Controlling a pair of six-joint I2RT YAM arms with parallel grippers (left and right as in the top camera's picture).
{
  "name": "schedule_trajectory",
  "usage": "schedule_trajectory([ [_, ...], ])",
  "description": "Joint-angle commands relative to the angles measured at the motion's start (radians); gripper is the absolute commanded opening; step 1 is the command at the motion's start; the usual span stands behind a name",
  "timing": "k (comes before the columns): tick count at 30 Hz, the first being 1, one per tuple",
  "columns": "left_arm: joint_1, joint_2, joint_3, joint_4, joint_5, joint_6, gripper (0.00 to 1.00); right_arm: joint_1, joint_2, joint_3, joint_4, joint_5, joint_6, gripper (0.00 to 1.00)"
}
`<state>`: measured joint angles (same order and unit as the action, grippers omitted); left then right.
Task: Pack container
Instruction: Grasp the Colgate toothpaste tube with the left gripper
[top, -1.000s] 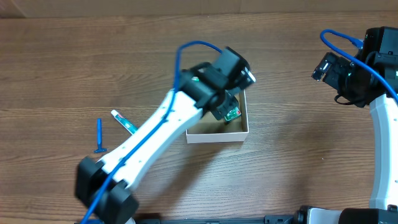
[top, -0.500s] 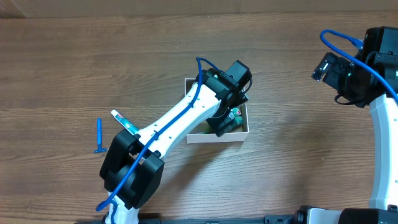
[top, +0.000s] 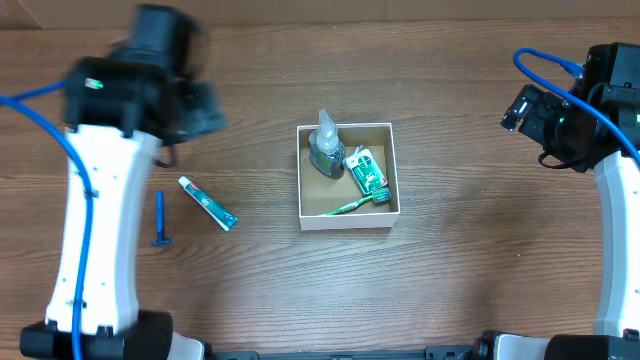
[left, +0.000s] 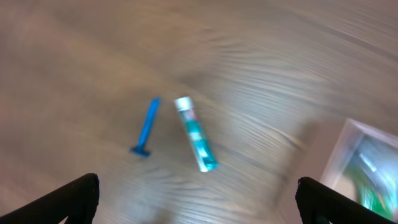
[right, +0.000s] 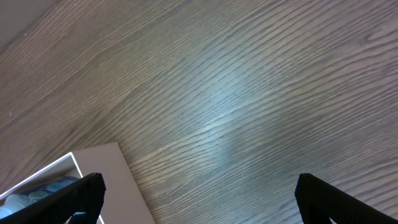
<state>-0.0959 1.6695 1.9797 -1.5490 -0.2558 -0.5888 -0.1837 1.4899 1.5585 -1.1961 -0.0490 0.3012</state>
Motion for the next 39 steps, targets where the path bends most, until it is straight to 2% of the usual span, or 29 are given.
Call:
schedule_trajectory([
  [1, 0.155, 0.027, -0.206, 0.109, 0.168, -0.131, 1.00, -0.004, -0.006, -0.002, 0.006, -0.006, -0.009, 1.00],
  [5, 0.184, 0.069, -0.494, 0.304, 0.170, -0.111, 1.00, -0.003, -0.006, -0.002, 0.008, -0.006, -0.009, 1.00],
  [9, 0.182, 0.151, -0.663, 0.451, 0.229, -0.094, 1.00, -0.003, -0.006, -0.002, 0.005, -0.006, -0.009, 1.00],
  [14, 0.175, 0.276, -0.703, 0.552, 0.270, -0.022, 1.00, -0.003, -0.006, -0.002, 0.005, -0.006, -0.009, 1.00],
  [22, 0.174, 0.379, -0.703, 0.615, 0.270, -0.016, 0.99, -0.003, -0.006, -0.002, 0.004, -0.006, -0.009, 1.00],
  [24, 0.174, 0.378, -0.700, 0.616, 0.270, -0.015, 0.92, -0.003, -0.006, -0.002, 0.004, -0.006, -0.009, 1.00],
  [27, 0.174, 0.378, -0.699, 0.616, 0.262, -0.005, 0.63, -0.003, -0.006, -0.002, 0.004, -0.006, -0.009, 1.00],
  [29, 0.174, 0.378, -0.699, 0.616, 0.261, 0.009, 0.51, -0.003, -0.006, -0.002, 0.004, -0.006, -0.009, 1.00],
  [32, 0.174, 0.378, -0.689, 0.615, 0.250, 0.031, 0.35, -0.003, -0.006, -0.002, 0.004, -0.006, -0.009, 1.00],
  [35, 0.174, 0.378, -0.648, 0.582, 0.204, 0.033, 0.25, -0.003, -0.006, -0.002, 0.004, -0.006, -0.009, 1.00],
  [38, 0.174, 0.378, -0.580, 0.527, 0.184, 0.057, 0.04, -0.003, -0.006, -0.002, 0.004, -0.006, -0.009, 1.00],
  [39, 0.174, 0.378, -0.539, 0.498, 0.183, 0.064, 0.04, -0.003, -0.006, -0.002, 0.004, -0.006, -0.010, 1.00],
])
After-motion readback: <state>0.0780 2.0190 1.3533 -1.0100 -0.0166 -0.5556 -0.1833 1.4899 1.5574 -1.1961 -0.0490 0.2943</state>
